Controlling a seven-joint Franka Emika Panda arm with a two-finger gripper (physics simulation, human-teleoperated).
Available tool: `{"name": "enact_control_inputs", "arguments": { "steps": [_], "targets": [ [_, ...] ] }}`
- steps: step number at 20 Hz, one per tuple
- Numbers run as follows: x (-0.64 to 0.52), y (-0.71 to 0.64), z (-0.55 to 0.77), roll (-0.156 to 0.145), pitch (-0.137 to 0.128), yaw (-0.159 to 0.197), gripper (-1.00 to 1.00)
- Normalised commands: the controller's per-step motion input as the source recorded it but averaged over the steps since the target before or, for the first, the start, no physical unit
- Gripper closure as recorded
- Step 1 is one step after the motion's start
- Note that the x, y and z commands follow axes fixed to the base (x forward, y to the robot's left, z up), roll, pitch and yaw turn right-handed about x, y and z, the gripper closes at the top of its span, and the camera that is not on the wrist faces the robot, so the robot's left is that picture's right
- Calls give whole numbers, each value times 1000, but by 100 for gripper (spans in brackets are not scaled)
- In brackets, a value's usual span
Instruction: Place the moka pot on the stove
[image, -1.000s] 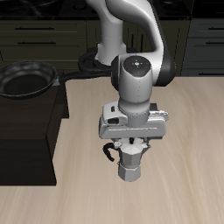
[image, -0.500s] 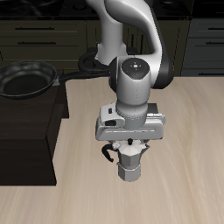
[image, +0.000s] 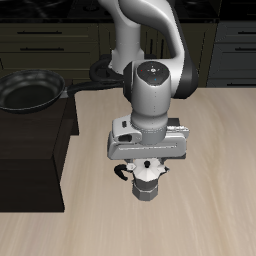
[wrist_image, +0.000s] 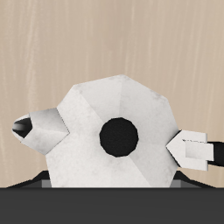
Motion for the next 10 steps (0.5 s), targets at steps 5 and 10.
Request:
{"name": "enact_control_inputs", "arguments": {
  "steps": [5,10],
  "targets": [
    [-5,-2,162,0,-31,19,100],
    [-71,144,177,15,-34,23,100]
  ]
}}
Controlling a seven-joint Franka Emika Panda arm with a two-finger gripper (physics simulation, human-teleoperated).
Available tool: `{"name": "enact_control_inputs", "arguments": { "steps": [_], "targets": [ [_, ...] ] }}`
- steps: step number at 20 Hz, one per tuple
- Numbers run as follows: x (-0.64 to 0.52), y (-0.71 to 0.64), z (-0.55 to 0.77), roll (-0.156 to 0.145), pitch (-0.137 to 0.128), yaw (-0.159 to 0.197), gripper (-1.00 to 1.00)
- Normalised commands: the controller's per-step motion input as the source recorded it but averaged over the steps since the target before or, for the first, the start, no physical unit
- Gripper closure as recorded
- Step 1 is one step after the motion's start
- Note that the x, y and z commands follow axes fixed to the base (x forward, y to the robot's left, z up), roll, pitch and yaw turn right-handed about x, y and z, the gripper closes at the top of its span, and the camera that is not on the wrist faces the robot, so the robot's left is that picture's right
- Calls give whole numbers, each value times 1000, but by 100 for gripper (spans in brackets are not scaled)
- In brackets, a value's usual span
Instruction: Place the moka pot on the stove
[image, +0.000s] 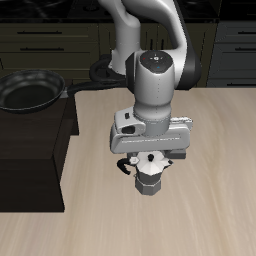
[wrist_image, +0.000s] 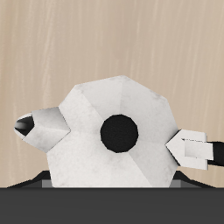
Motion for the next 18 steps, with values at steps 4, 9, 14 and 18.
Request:
{"name": "enact_control_inputs", "arguments": {
  "steps": [4,9,14,18],
  "targets": [
    [-77,189,214,30,-38,21,100],
    [-115,222,256,24,-38,1,100],
    [-132,181,238,28,-27,-1,100],
    [-285,180,391,38,-54,-15,100]
  ]
}}
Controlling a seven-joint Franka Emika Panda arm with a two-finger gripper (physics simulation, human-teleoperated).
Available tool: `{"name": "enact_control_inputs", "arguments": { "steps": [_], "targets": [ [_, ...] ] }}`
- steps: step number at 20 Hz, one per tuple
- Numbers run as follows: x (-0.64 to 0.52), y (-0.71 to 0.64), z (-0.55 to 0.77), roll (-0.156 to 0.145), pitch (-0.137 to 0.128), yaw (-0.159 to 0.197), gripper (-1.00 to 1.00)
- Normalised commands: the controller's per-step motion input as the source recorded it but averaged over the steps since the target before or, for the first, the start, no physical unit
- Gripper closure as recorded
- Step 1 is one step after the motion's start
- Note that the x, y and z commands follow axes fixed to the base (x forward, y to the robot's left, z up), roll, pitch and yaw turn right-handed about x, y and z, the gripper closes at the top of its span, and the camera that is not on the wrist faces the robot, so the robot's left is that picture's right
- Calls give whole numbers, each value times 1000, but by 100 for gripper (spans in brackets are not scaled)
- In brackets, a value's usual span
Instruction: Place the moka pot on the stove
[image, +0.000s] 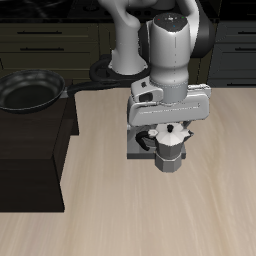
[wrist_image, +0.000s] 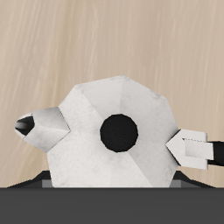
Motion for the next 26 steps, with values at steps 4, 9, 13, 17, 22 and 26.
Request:
{"name": "enact_control_inputs", "arguments": {
  "steps": [4,9,13,17,22,26],
  "targets": [
    [-210,47,230,14,-8,-5,100],
    [-237,-13,238,27,-9,-4,100],
    [-232,-167,246,10,-7,-40,100],
    [-284,-104,198,4,-12,-17,100],
    [-256,11,101,39,-14,-10,100],
    [-189,70,23,27,-12,6,100]
  ]
}}
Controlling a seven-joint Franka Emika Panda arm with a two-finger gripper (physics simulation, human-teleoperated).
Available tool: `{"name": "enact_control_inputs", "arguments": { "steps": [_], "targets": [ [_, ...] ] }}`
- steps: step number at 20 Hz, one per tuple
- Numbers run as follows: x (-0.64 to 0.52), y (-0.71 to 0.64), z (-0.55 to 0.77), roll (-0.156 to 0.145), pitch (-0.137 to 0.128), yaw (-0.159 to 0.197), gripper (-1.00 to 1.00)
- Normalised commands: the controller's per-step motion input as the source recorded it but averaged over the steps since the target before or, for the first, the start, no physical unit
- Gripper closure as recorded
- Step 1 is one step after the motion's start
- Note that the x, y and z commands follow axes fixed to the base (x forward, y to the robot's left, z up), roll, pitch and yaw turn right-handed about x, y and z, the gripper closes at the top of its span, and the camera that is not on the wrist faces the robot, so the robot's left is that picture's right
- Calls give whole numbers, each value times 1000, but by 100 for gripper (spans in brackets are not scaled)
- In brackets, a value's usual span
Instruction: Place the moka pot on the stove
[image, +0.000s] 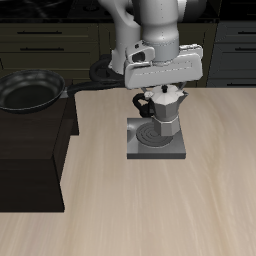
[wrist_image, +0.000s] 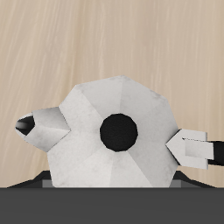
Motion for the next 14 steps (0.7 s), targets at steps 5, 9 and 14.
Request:
{"name": "enact_control_inputs", "arguments": {
  "steps": [5,9,14],
  "targets": [
    [-162,-46,46,-9,2,-27,100],
    [-228,41,-12,1,7,4,100],
    [-211,-40,3,8,1,1,100]
  ]
}}
